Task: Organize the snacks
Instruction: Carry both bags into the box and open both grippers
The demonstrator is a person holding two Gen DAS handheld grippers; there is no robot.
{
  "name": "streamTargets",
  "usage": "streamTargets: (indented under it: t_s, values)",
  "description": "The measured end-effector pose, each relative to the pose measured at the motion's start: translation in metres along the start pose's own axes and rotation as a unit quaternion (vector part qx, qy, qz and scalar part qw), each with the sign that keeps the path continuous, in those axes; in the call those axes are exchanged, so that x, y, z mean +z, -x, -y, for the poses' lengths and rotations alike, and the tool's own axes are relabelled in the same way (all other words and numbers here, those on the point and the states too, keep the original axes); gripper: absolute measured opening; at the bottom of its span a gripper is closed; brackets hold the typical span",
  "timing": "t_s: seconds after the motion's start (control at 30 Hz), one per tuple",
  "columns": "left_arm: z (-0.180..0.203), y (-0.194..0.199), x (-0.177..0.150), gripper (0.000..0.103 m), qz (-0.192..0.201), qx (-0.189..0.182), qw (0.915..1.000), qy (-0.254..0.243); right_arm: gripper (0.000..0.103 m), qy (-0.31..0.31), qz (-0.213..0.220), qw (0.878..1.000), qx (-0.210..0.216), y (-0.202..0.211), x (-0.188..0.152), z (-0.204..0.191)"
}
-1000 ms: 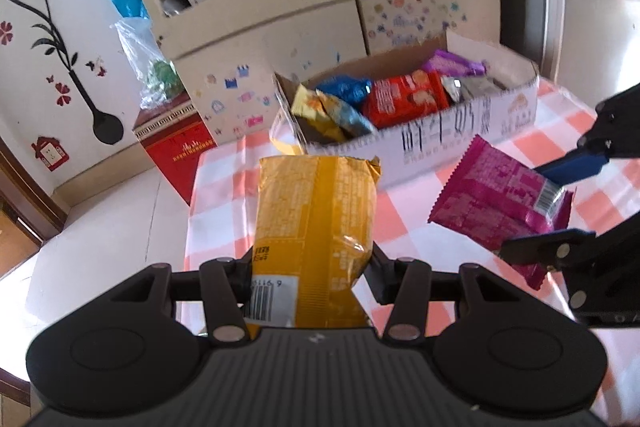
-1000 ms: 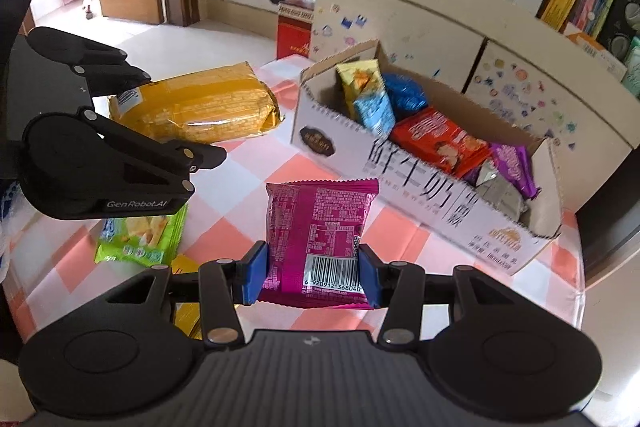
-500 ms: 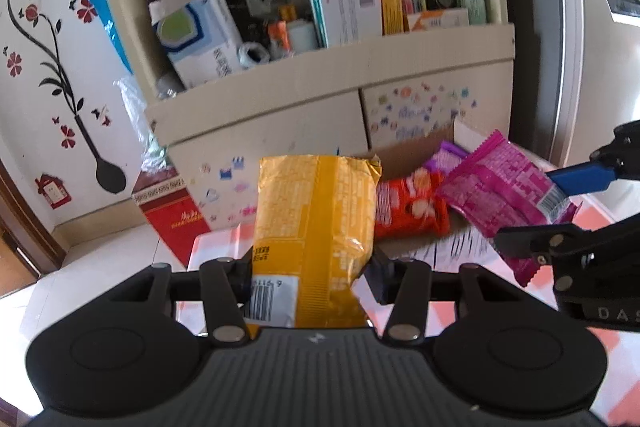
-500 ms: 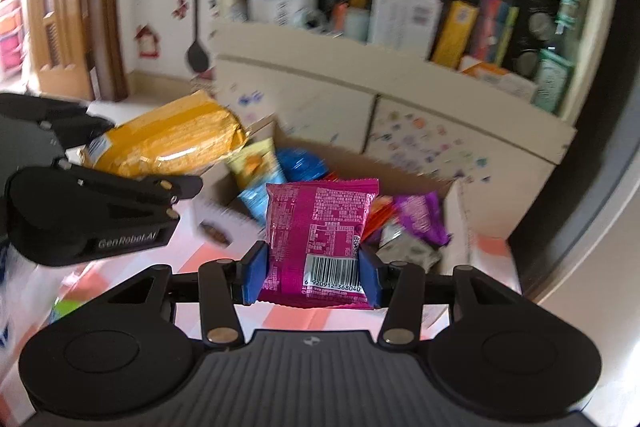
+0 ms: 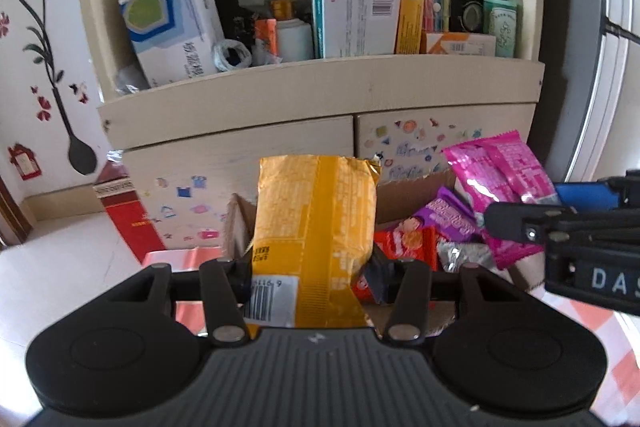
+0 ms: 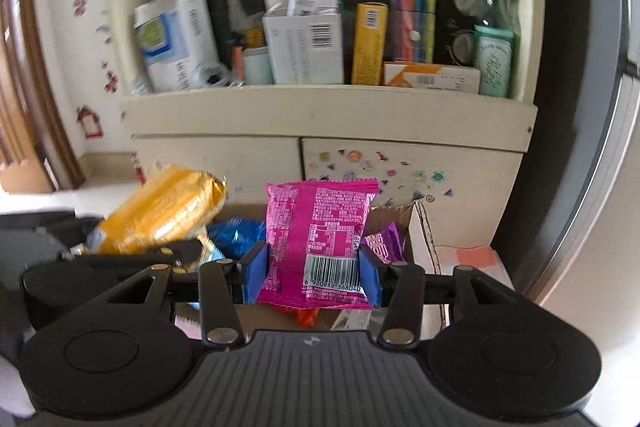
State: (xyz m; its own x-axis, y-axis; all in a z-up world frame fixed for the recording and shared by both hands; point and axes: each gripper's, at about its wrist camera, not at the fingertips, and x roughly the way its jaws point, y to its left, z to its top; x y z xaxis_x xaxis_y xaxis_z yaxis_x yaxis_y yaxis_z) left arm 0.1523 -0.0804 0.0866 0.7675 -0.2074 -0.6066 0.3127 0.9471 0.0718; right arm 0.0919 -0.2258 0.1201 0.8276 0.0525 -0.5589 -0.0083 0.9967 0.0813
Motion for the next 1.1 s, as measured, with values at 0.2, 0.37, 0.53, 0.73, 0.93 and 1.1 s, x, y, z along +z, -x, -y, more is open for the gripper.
streamTargets:
  t_s: [0.2, 0.37, 0.53, 0.73, 0.93, 1.1]
  values:
    - [0.0, -0.016, 0.001, 0.07, -0.001, -0.009, 0.9999, 0.014, 0.07, -0.086, -0.009, 0.996, -0.006, -0.028, 0.0, 0.023]
    - [-0.01, -0.007, 0.003, 0.078, -0.004, -0.006, 0.9993, 0.037, 0.081, -0.116, -0.028, 0.993, -0.002, -0.028, 0.0, 0.032]
    - [-0.014, 0.006, 0.0, 0.08, -0.015, 0.003, 0.9996, 0.025, 0.086, -0.096, -0.031, 0.995, 0.011, -0.02, 0.0, 0.022]
    - [-0.02, 0.02, -0.017, 0.081, -0.038, 0.016, 0.9992, 0.005, 0.09, -0.034, -0.051, 0.998, 0.023, -0.016, -0.007, -0.003]
    - [-0.032, 0.033, -0.034, 0.081, -0.056, 0.038, 0.9977, 0.004, 0.092, -0.007, -0.068, 0.997, 0.027, -0.009, -0.018, -0.013]
    - [-0.04, 0.05, -0.049, 0.082, -0.067, 0.046, 0.9967, -0.009, 0.092, 0.015, -0.083, 0.996, 0.032, -0.001, -0.028, -0.021]
